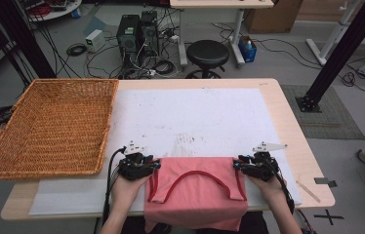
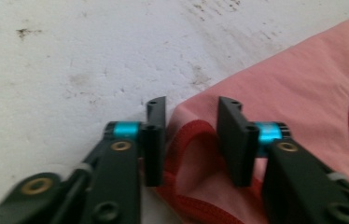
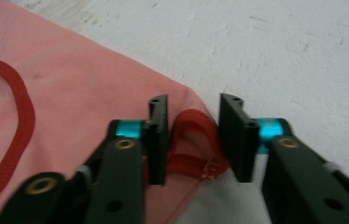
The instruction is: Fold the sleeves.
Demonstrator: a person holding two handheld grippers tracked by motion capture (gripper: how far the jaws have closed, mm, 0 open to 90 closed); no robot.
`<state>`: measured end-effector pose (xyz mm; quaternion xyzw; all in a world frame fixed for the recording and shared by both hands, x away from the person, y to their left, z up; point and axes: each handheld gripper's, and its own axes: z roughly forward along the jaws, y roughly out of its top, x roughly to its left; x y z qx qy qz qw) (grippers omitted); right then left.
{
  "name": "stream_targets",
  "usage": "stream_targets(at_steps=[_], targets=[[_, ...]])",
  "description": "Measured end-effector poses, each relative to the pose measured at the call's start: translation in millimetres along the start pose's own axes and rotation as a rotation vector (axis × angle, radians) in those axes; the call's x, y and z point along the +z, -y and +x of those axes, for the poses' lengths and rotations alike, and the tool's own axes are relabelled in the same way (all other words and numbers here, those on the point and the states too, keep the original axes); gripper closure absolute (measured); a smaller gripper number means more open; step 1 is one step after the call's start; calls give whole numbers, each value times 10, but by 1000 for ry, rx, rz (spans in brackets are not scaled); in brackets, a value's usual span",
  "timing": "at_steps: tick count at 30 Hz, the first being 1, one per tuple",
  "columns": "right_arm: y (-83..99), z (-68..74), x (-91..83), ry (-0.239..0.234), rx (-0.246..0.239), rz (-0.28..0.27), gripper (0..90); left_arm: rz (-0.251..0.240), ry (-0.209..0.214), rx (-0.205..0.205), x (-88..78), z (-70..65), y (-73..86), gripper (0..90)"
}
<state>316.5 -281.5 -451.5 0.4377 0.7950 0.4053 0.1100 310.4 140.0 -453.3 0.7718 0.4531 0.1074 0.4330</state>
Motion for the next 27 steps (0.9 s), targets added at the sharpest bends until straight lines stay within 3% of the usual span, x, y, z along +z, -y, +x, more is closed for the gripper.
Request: stream_targets(at_steps=[2,3,7,12,15,22,27], targets=[[0,-8,-7,-15,2,1,761,4,10,3,-11,7,5,770],[5,-9,-24,-26,-13,-7,839,-2,14,5,-16,7,8,834],[-38,-21,-67,-22,-37,-64,860,-44,7,-1,-35,45,-29,856],[-217,-98,-64,-13,-58,-125,861,-94,-6,-4,-14,96,-164,861],[-467,-158,26,27,-119,-160,861,-135,-36,7,13,189,-385,861],[-834,-401,245,99,-121,-204,861,-185,-109,25,209,444,-795,861],[-959,-543,403,118,-108,-191,856,-184,-137,27,361,567,-903,858]])
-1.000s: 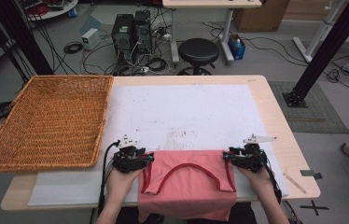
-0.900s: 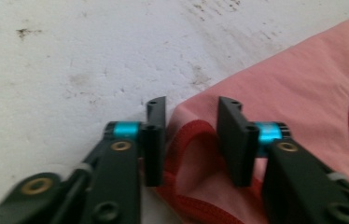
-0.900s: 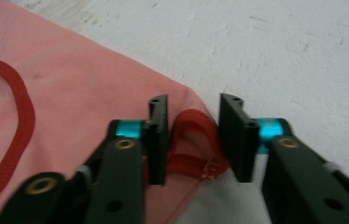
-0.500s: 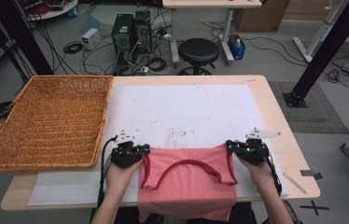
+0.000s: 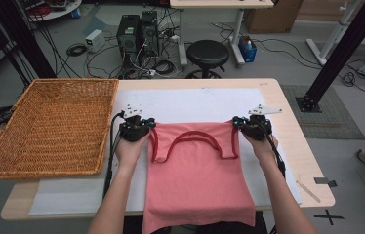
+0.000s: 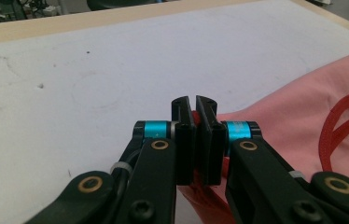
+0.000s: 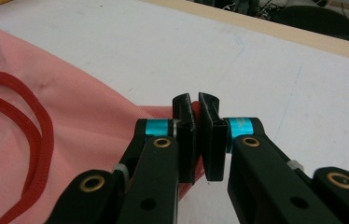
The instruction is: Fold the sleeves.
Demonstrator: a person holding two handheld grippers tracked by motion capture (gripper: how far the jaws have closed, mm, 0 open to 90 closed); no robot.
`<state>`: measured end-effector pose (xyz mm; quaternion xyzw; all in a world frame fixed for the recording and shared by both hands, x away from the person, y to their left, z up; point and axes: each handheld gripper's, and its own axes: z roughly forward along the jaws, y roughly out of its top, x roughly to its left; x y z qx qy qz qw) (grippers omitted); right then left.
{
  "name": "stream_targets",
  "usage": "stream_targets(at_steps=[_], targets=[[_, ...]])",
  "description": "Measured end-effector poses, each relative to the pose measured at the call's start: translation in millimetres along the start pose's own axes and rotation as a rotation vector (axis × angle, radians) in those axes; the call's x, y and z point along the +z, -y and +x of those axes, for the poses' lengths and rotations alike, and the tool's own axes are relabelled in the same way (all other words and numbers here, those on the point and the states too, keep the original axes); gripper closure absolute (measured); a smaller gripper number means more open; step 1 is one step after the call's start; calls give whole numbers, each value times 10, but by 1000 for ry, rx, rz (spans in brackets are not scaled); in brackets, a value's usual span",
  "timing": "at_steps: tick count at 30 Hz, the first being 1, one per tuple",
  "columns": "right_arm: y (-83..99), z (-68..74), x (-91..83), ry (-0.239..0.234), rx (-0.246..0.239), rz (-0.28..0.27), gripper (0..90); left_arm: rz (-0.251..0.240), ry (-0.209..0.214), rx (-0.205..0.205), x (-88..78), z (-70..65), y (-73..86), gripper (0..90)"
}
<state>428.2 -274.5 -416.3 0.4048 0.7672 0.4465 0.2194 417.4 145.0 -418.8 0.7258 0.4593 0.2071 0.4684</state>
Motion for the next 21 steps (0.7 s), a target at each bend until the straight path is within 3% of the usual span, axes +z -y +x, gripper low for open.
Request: stream_targets(at_steps=[1,2,4,5,7,9,10,12,15,16,17,18,19,20,21], targets=[[-9,-22,39,1,6,13,840,9,3,-11,32,13,16,858],[-9,-33,65,24,19,29,708,19,2,-7,18,-3,22,790],[-6,-28,36,17,31,26,684,14,1,-3,-9,-33,37,681],[6,33,-116,-1,34,4,624,-14,33,1,-133,-101,96,664],[33,101,-245,-28,27,-22,613,-34,72,-1,-257,-165,163,615],[101,233,-434,-88,19,-54,605,-40,120,8,-405,-257,267,607],[101,233,-434,-88,19,-54,605,-40,120,8,-405,-257,267,591],[244,458,-630,-158,-22,-72,605,-32,164,18,-554,-374,411,579],[424,744,-731,-184,-90,-51,606,-4,186,56,-677,-525,587,574],[473,845,-724,-165,-134,-21,606,15,185,64,-691,-565,628,567],[473,845,-724,-165,-134,-21,606,15,185,64,-691,-565,628,558],[562,1072,-624,-78,-253,47,598,58,150,117,-686,-667,700,554],[562,1072,-624,-78,-253,47,598,58,150,117,-686,-667,700,548],[570,1112,-578,-38,-290,62,607,81,142,132,-651,-694,709,548],[582,1151,-486,1,-337,114,727,86,144,123,-634,-701,709,548]])
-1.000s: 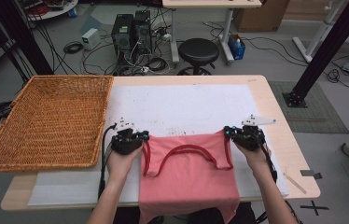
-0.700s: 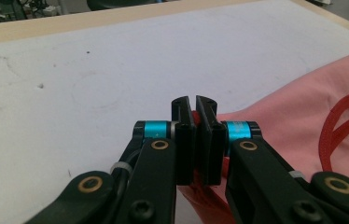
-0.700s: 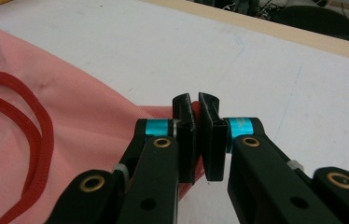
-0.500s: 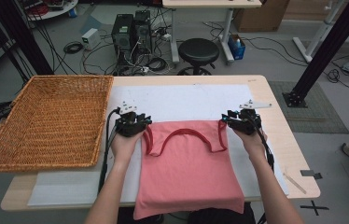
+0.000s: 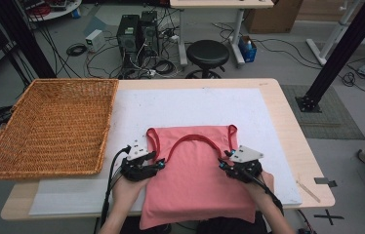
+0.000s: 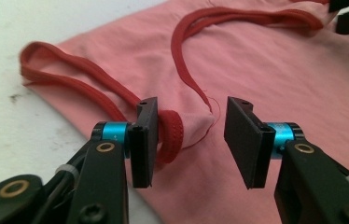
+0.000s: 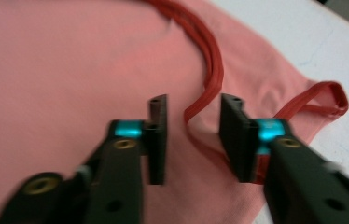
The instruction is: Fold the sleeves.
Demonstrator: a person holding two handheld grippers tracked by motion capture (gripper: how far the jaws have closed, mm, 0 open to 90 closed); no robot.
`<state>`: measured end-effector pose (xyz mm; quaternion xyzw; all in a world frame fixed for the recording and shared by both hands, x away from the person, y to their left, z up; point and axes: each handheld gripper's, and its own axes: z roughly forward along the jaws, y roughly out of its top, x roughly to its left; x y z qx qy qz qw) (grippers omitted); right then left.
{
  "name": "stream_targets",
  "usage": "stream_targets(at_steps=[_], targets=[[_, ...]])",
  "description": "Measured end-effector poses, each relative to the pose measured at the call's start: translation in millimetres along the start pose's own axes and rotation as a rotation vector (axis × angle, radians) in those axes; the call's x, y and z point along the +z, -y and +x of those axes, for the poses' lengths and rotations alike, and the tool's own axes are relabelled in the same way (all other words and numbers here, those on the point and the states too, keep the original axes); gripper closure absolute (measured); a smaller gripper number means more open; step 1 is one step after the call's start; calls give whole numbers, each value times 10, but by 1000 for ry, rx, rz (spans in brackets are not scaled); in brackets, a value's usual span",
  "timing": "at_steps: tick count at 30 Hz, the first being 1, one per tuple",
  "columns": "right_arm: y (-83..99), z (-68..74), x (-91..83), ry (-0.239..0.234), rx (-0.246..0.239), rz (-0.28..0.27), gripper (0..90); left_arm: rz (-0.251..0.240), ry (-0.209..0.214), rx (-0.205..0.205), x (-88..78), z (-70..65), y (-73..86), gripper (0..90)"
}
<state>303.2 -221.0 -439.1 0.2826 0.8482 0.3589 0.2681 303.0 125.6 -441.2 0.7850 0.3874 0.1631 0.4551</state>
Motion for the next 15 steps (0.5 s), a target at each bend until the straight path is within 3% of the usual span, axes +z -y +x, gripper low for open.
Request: stream_targets(at_steps=[2,3,4,6,10,13,15], targets=[[1,3,32,13,-14,18,727,0,0,0,0,0,0,553],[1,3,32,13,-14,18,789,19,-6,12,47,3,-12,553],[-4,-31,20,7,32,-5,900,18,-6,13,48,9,-11,704],[-19,-67,-57,-33,100,-37,900,20,-4,21,32,8,-2,790],[8,-115,-225,-124,198,-98,900,23,0,15,-56,-27,33,813],[78,-107,-319,-191,267,-116,900,13,33,-35,-135,-31,60,809],[133,-89,-345,-232,288,-112,900,13,40,-47,-174,-40,68,798]])
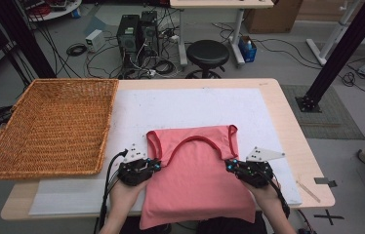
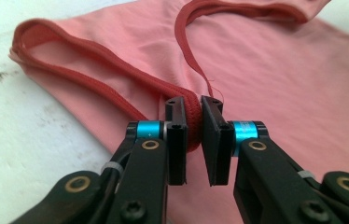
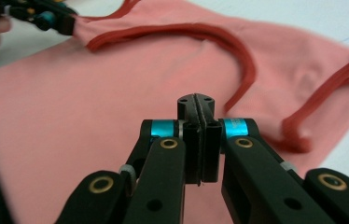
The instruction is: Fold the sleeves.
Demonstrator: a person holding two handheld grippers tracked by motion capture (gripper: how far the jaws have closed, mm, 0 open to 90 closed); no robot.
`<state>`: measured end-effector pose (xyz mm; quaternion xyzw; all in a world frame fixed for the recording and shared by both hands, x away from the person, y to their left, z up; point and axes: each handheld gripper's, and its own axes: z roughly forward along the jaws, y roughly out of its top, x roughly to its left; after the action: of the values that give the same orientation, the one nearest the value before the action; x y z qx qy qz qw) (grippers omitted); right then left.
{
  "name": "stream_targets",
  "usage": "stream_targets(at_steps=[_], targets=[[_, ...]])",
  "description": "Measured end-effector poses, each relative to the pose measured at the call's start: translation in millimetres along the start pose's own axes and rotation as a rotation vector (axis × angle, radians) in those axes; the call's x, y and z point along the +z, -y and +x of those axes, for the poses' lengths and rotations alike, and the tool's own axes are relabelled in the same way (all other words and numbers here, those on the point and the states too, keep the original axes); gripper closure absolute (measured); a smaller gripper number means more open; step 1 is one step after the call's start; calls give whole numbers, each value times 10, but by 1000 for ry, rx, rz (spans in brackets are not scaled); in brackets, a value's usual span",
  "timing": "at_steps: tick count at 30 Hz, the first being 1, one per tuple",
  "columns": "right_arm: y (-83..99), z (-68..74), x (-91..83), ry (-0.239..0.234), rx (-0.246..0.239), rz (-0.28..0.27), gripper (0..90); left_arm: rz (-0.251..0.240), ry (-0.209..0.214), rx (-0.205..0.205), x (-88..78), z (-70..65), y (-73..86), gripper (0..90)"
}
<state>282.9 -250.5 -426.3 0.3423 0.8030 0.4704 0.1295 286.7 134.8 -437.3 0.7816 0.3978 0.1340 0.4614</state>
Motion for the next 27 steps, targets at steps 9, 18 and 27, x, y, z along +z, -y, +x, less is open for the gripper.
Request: stream_targets(at_steps=[9,18,27], targets=[[-54,69,305,231,-257,55,656,-7,-28,-37,33,14,-12,606],[-111,185,379,212,-234,104,887,0,-23,-49,30,48,15,579],[-29,128,102,132,-135,75,660,-41,-11,-86,15,141,-24,553]])
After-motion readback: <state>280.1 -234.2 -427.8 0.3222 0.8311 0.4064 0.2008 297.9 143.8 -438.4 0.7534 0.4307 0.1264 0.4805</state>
